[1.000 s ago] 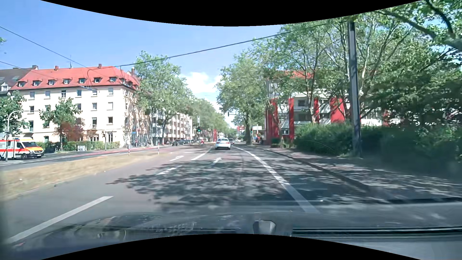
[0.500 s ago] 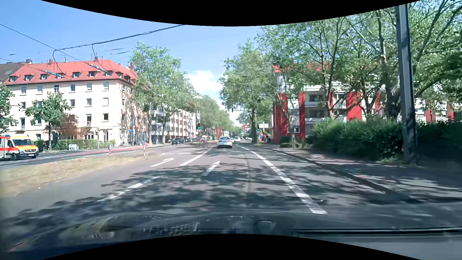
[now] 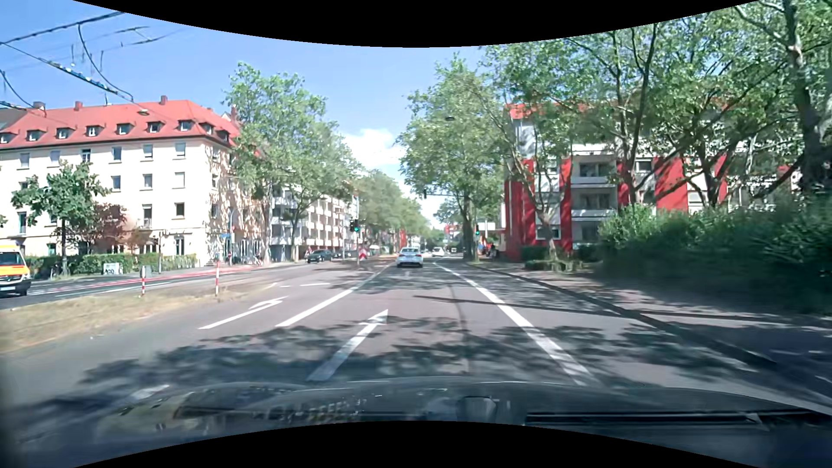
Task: Follow the waypoints while adhering to traffic rules and regulations
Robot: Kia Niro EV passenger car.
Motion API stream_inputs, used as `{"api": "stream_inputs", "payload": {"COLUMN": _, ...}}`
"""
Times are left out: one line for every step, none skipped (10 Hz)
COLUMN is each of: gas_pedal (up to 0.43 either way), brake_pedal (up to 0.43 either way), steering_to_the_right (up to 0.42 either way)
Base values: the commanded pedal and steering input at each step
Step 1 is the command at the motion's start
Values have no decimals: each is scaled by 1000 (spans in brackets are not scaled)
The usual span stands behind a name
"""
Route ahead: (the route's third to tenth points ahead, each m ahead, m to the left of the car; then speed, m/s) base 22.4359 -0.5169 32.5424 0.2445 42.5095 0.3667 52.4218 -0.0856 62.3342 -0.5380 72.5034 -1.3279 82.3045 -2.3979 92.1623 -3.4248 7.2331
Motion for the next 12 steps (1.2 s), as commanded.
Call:
{"api": "stream_inputs", "payload": {"gas_pedal": 138, "brake_pedal": 0, "steering_to_the_right": -28}}
{"api": "stream_inputs", "payload": {"gas_pedal": 138, "brake_pedal": 0, "steering_to_the_right": -28}}
{"api": "stream_inputs", "payload": {"gas_pedal": 150, "brake_pedal": 0, "steering_to_the_right": -28}}
{"api": "stream_inputs", "payload": {"gas_pedal": 177, "brake_pedal": 0, "steering_to_the_right": -28}}
{"api": "stream_inputs", "payload": {"gas_pedal": 177, "brake_pedal": 0, "steering_to_the_right": -27}}
{"api": "stream_inputs", "payload": {"gas_pedal": 177, "brake_pedal": 0, "steering_to_the_right": -21}}
{"api": "stream_inputs", "payload": {"gas_pedal": 177, "brake_pedal": 0, "steering_to_the_right": -17}}
{"api": "stream_inputs", "payload": {"gas_pedal": 177, "brake_pedal": 0, "steering_to_the_right": -17}}
{"api": "stream_inputs", "payload": {"gas_pedal": 177, "brake_pedal": 0, "steering_to_the_right": -17}}
{"api": "stream_inputs", "payload": {"gas_pedal": 177, "brake_pedal": 0, "steering_to_the_right": -17}}
{"api": "stream_inputs", "payload": {"gas_pedal": 177, "brake_pedal": 0, "steering_to_the_right": -17}}
{"api": "stream_inputs", "payload": {"gas_pedal": 177, "brake_pedal": 0, "steering_to_the_right": -17}}
